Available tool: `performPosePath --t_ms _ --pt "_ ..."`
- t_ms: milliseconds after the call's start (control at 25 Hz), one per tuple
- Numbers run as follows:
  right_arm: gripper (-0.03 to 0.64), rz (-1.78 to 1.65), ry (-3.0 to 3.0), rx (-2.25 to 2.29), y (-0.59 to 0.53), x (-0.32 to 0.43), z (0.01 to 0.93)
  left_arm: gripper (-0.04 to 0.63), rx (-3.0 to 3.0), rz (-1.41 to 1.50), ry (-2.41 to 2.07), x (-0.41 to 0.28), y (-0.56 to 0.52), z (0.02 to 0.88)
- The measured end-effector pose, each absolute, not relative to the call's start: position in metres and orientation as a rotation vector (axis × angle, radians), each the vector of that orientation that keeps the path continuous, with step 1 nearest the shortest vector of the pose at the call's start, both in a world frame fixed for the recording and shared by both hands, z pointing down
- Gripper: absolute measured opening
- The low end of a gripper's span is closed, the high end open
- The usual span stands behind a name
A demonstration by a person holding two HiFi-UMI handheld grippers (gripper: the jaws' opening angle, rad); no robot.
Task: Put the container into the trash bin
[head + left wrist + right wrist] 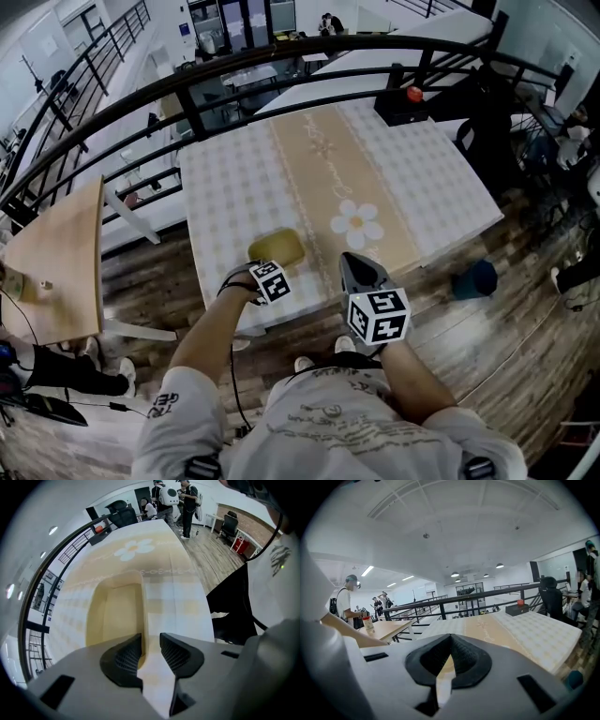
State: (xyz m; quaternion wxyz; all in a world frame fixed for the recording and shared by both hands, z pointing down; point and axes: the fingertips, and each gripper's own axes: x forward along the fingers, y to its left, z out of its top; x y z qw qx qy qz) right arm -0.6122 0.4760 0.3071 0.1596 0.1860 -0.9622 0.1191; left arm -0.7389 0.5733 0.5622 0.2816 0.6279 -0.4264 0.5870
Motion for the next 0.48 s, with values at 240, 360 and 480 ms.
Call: performPosePath --t_ms 240,360,480 --pt "0.003 0.346 -2.742 0.544 0.4682 -0.6168 0.3084 0.084 1.688 1.589 -1.119 -0.7409 0.5685 0.5645" --pt "0.003 0.344 -2.741 0.539 0.4683 -0.6202 0.3081 0.02 1.695 1.6 -1.124 -0.7434 0.5685 0.5609" --pt "0.003 0.342 -2.741 0.535 0.4667 -0.6222 0.3097 0.017 1.696 1.594 -1.13 -0.7452 0.5677 0.5584"
